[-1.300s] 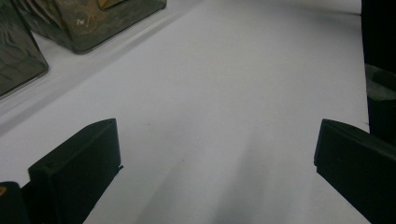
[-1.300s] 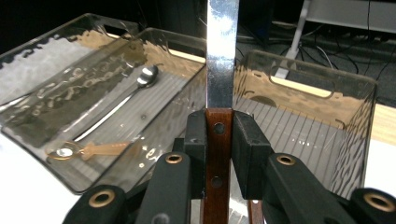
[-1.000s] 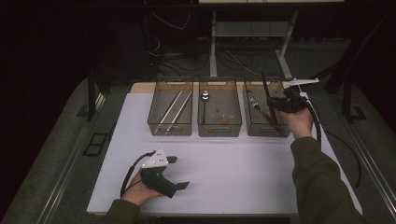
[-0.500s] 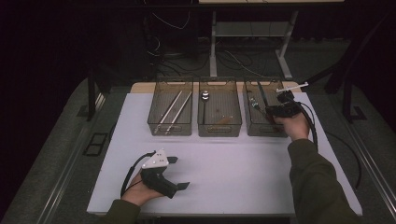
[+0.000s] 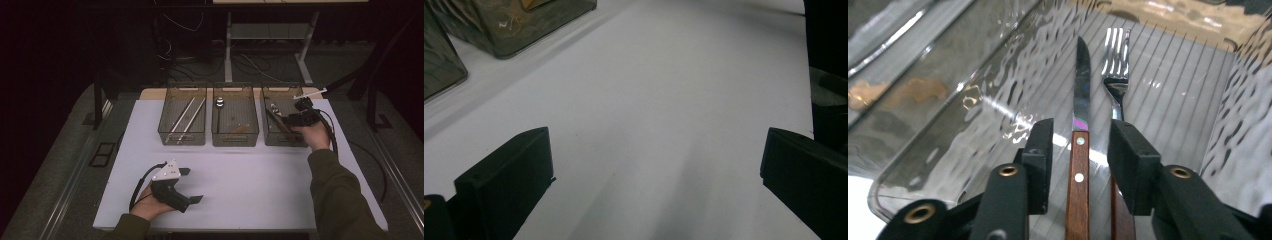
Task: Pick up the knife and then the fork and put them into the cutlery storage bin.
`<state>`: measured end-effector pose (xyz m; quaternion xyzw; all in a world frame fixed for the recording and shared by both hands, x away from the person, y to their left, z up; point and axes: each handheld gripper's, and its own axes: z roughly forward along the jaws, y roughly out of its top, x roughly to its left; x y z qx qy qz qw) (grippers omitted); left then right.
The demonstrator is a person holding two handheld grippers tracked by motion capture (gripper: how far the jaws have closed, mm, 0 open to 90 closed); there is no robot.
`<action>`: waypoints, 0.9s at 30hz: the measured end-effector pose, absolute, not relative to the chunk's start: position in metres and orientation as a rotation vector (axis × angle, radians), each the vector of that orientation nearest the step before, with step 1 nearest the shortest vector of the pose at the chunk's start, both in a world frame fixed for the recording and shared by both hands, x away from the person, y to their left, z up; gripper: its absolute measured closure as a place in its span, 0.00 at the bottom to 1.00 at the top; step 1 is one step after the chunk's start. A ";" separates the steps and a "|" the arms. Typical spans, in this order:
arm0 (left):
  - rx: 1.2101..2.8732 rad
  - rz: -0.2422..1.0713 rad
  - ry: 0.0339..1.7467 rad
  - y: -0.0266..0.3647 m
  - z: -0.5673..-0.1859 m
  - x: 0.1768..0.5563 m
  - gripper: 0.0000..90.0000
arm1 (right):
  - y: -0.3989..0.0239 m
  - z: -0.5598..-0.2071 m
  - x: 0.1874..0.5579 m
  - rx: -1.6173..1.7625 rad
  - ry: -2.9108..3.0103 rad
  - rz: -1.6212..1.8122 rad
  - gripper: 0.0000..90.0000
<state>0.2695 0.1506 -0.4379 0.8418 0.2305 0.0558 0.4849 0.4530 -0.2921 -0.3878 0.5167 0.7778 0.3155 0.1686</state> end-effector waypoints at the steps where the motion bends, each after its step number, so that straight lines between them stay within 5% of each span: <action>1: 2.048 0.135 0.562 0.151 -0.438 0.270 0.00 | -0.293 -0.386 0.452 1.479 2.208 0.909 0.64; 15: 2.046 0.144 0.577 0.152 -0.438 0.271 0.00 | -0.297 -0.369 0.433 1.413 2.163 1.028 0.32; 27: 2.046 0.149 0.578 0.155 -0.437 0.273 0.00 | -0.297 -0.370 0.405 1.339 2.166 1.193 0.21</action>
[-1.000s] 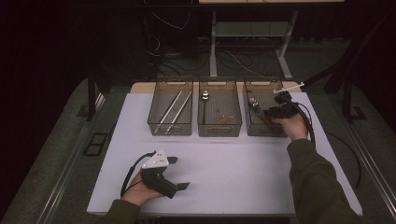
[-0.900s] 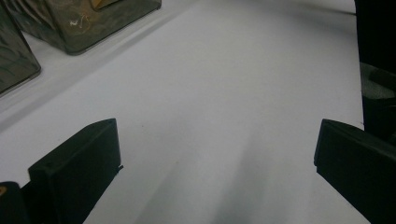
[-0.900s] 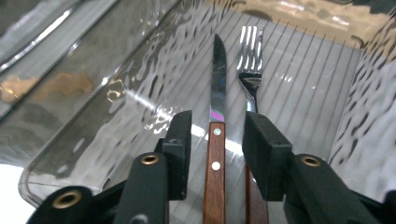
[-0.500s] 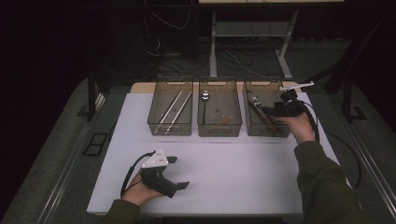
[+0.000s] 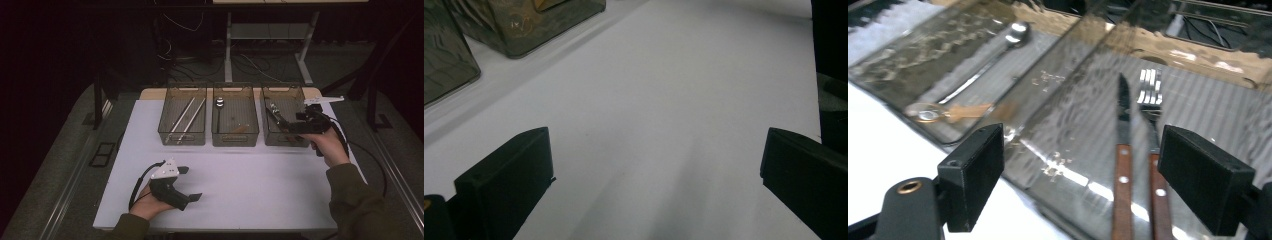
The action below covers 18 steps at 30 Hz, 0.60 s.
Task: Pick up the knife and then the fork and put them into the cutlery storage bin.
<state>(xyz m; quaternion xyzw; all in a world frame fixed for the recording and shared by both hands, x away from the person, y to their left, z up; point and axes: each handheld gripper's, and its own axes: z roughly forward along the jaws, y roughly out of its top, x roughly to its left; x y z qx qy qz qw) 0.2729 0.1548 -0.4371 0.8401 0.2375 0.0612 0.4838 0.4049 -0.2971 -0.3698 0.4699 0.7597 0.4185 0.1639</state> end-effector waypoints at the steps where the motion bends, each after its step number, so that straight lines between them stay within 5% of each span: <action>1: 2.043 0.149 0.579 0.155 -0.437 0.273 0.00 | -0.296 -0.370 0.402 1.334 2.169 1.207 0.20; 18: 2.049 0.146 0.578 0.154 -0.437 0.272 0.00 | -0.286 -0.386 0.345 1.188 2.169 1.288 0.19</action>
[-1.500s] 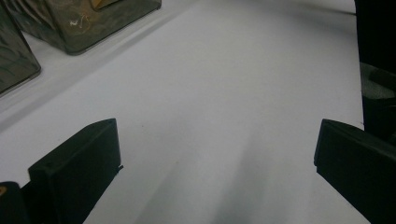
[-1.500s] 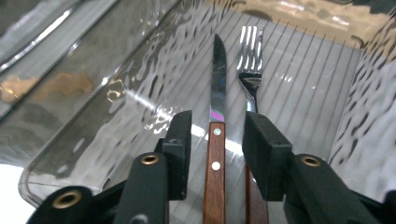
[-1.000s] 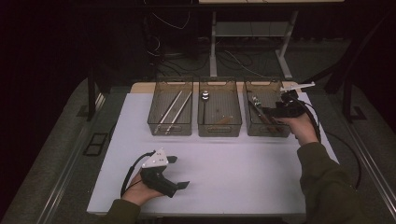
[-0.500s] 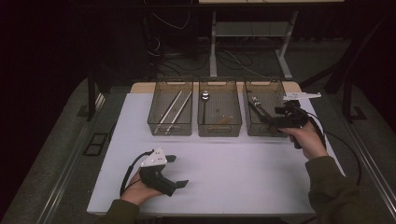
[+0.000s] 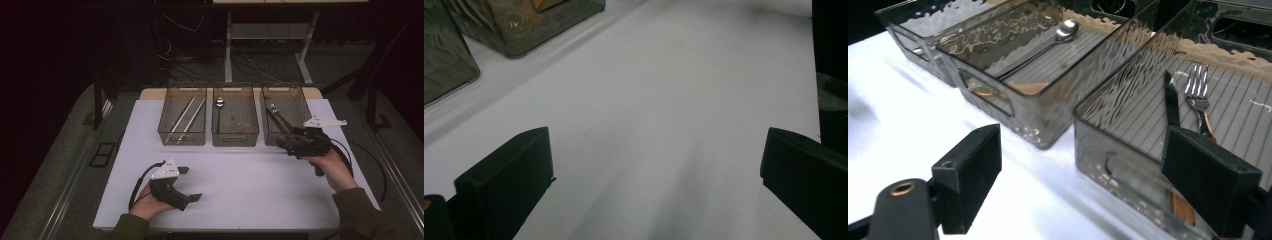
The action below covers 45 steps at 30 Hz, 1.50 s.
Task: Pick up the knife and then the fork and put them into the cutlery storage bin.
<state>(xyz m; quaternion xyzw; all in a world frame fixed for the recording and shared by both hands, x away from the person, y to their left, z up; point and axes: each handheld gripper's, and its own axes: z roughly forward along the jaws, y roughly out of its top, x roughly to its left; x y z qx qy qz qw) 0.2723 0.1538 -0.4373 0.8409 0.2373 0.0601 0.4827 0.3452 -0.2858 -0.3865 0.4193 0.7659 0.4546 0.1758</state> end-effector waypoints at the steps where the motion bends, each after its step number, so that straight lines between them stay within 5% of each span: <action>1: 2.048 0.146 0.578 0.154 -0.437 0.272 0.00 | -0.286 -0.388 0.342 1.189 2.171 1.290 0.19; 45: 2.055 0.153 0.576 0.154 -0.436 0.270 0.00 | -0.282 -0.450 0.253 1.028 2.391 1.251 0.19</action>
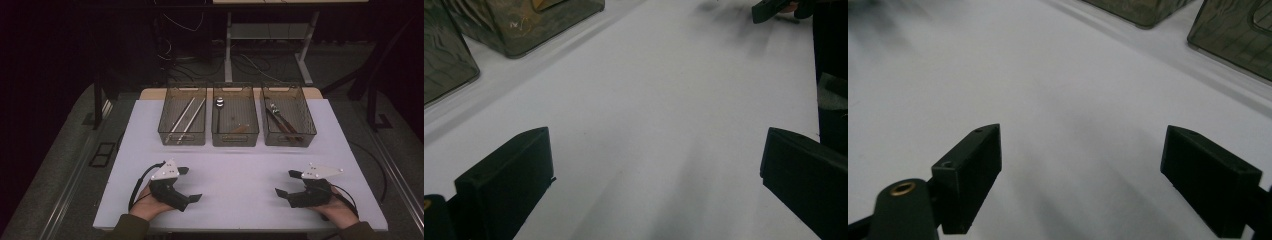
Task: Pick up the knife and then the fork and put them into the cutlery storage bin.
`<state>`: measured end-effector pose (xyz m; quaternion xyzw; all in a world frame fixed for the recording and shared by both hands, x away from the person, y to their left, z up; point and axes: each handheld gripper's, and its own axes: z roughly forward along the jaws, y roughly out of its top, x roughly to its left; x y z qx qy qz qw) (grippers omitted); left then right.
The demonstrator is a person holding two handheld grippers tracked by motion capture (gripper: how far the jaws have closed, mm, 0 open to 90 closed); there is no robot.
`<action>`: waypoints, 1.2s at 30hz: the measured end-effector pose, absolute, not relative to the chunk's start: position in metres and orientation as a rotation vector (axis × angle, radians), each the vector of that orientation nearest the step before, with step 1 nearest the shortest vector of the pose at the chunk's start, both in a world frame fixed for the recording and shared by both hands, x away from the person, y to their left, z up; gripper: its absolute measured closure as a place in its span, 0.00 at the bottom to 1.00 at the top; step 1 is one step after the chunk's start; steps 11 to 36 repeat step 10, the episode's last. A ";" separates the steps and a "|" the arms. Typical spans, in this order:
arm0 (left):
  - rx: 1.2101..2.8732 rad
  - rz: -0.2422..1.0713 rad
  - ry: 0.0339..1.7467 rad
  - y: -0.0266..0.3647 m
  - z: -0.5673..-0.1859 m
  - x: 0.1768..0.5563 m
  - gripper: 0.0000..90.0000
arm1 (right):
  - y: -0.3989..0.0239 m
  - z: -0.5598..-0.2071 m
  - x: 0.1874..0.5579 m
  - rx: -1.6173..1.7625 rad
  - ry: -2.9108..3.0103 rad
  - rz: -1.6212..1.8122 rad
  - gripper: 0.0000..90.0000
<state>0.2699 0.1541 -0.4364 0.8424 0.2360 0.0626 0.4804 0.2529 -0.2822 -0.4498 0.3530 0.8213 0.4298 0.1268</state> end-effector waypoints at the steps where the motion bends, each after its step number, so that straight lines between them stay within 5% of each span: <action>1: 2.055 0.153 0.577 0.154 -0.436 0.270 0.00 | -0.282 -0.450 0.253 1.025 2.395 1.239 0.19; 36: 2.058 0.155 0.578 0.154 -0.437 0.270 0.00 | -0.284 -0.453 0.255 1.025 2.411 1.222 0.19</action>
